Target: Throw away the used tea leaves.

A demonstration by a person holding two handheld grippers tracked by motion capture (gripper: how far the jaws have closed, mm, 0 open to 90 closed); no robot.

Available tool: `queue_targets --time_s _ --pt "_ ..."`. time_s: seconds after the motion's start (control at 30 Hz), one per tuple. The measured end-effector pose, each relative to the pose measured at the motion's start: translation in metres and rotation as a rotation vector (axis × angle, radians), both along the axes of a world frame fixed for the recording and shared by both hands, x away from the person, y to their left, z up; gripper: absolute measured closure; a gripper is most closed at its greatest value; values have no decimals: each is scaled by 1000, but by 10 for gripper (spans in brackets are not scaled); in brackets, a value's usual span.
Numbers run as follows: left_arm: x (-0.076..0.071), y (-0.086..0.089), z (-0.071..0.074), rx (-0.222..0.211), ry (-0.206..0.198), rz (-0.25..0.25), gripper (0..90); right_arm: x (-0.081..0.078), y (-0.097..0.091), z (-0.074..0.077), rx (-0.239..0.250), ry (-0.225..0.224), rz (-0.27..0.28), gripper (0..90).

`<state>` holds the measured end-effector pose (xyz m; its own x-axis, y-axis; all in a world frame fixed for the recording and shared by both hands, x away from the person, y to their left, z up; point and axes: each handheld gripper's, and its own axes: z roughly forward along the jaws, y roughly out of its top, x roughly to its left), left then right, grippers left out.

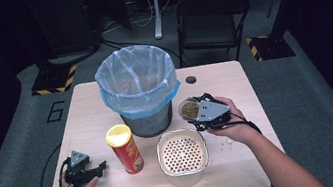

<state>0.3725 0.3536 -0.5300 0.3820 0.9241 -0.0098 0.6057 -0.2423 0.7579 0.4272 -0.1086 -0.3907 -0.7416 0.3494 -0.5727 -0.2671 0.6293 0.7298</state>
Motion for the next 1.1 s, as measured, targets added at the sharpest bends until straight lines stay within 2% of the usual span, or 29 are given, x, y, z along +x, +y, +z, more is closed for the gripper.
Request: queue_targets --time_s 0.27,0.57,0.77,0.83,0.93,1.0,1.03,1.1 --pt "0 0 0 0 0 0 257 -1 2 -2 -31 -60 5 370" --pt "0 0 0 -1 0 1 258 -8 9 -7 -115 -155 8 375" --pt "0 0 0 0 0 0 257 -21 21 -15 -235 -299 17 378" --pt "0 0 0 -5 1 0 258 -28 26 -18 -289 -369 19 380" --pt "0 0 0 -6 1 1 257 -36 32 -21 -348 -442 22 386" --pt "0 0 0 -6 1 0 257 -42 37 -24 -419 -524 29 388" --pt "0 0 0 -6 1 -1 257 -47 40 -26 -460 -593 29 388" --pt "0 0 0 -7 1 0 257 -53 44 -29 -527 -658 37 389"
